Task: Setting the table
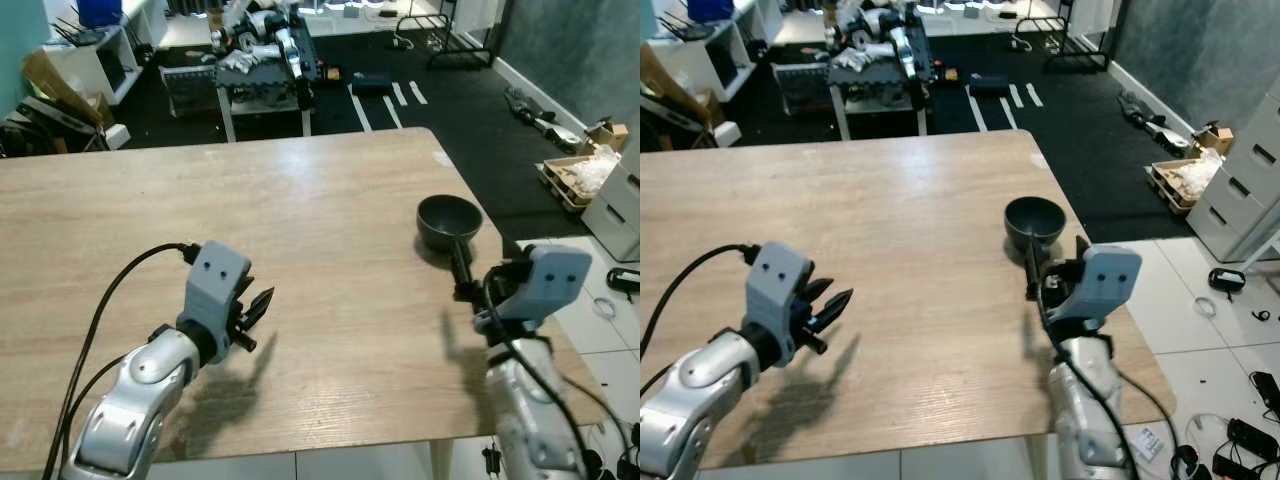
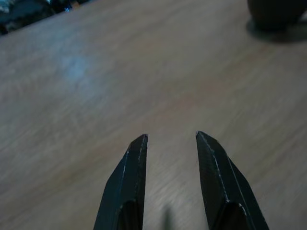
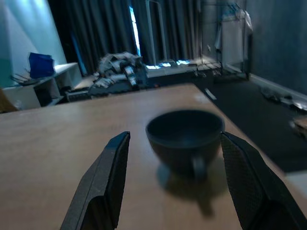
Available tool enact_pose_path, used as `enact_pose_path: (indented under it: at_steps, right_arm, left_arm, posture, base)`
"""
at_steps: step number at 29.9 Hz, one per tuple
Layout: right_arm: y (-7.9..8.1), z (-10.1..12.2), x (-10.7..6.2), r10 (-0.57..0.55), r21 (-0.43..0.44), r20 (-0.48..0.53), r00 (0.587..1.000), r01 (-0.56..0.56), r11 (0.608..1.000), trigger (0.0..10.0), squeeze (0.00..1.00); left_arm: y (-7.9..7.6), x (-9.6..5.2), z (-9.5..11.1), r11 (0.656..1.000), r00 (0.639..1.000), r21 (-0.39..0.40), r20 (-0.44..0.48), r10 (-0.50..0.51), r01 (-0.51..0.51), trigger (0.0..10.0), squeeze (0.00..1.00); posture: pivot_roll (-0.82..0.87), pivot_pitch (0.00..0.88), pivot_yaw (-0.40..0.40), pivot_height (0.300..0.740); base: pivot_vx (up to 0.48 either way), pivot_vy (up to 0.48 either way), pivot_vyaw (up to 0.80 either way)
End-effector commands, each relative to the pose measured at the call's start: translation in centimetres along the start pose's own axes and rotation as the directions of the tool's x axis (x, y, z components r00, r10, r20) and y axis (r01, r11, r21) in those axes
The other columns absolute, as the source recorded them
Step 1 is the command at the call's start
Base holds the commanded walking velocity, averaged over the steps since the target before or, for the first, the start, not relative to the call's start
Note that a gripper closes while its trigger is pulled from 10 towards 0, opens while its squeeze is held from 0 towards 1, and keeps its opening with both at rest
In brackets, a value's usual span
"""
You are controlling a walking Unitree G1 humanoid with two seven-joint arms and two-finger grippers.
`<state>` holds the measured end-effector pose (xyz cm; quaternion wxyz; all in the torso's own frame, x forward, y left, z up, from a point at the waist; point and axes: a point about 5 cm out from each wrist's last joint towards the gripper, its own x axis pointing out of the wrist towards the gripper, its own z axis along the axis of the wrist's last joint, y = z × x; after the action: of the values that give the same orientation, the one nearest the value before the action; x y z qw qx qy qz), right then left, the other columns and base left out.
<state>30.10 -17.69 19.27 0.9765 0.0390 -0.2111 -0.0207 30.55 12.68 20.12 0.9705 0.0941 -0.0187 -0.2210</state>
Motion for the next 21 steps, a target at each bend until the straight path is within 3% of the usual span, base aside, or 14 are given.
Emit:
enact_pose_path:
  at_steps: [1, 3, 8, 12, 14, 16, 21]
  right_arm:
    - [0.5, -0.9, -0.8, 0.000, -0.014, -0.035, 0.999, -0.001, 1.000, 10.0, 0.00]
    - [0.9, -1.7, -1.6, -0.008, -0.025, -0.083, 0.997, 0.006, 1.000, 10.0, 0.00]
    - [1.0, -1.4, -2.3, -0.016, -0.044, -0.113, 0.993, 0.011, 0.999, 10.0, 0.00]
    - [0.8, -1.2, -2.7, -0.031, -0.053, -0.126, 0.992, 0.024, 0.998, 10.0, 0.00]
    - [0.6, -1.0, -2.8, -0.042, -0.061, -0.123, 0.992, 0.034, 0.998, 10.0, 0.00]
    - [0.6, -0.8, -2.8, -0.045, -0.062, -0.117, 0.992, 0.038, 0.997, 10.0, 0.00]
    - [0.3, -0.3, -2.8, -0.051, -0.064, -0.100, 0.994, 0.044, 0.997, 10.0, 0.00]
  left_arm:
    - [-0.4, 0.4, 0.0, 1.000, 1.000, 0.015, 0.007, -0.007, 0.007, 10.0, 0.00]
    - [-1.0, 1.4, 0.7, 1.000, 0.999, 0.005, 0.033, -0.016, 0.016, 10.0, 0.00]
    - [-1.4, 1.6, 1.0, 0.999, 0.998, -0.008, 0.035, -0.050, 0.050, 10.0, 0.00]
    - [-2.0, 1.1, 1.0, 0.991, 0.990, -0.011, 0.047, -0.131, 0.131, 10.0, 0.00]
    - [-3.0, 0.3, 1.5, 0.963, 0.960, 0.015, 0.073, -0.270, 0.269, 10.0, 0.00]
    - [-3.1, -0.1, 1.7, 0.952, 0.949, 0.027, 0.079, -0.306, 0.305, 10.0, 0.00]
    - [-1.7, -1.1, 2.2, 0.957, 0.956, 0.078, 0.070, -0.284, 0.278, 10.0, 0.00]
  posture:
    - [0.11, 0.085, 0.136, 0.740]
    - [0.09, 0.077, 0.134, 0.740]
    - [0.09, 0.071, 0.135, 0.740]
    - [0.09, 0.065, 0.138, 0.740]
    - [0.09, 0.063, 0.141, 0.740]
    - [0.10, 0.060, 0.145, 0.740]
    - [0.10, 0.051, 0.140, 0.740]
  base:
    - [0.000, 0.000, 0.00]
    - [0.000, 0.000, 0.00]
    - [0.000, 0.000, 0.00]
    - [0.000, 0.000, 0.00]
    - [0.000, 0.000, 0.00]
    - [0.000, 0.000, 0.00]
    - [0.000, 0.000, 0.00]
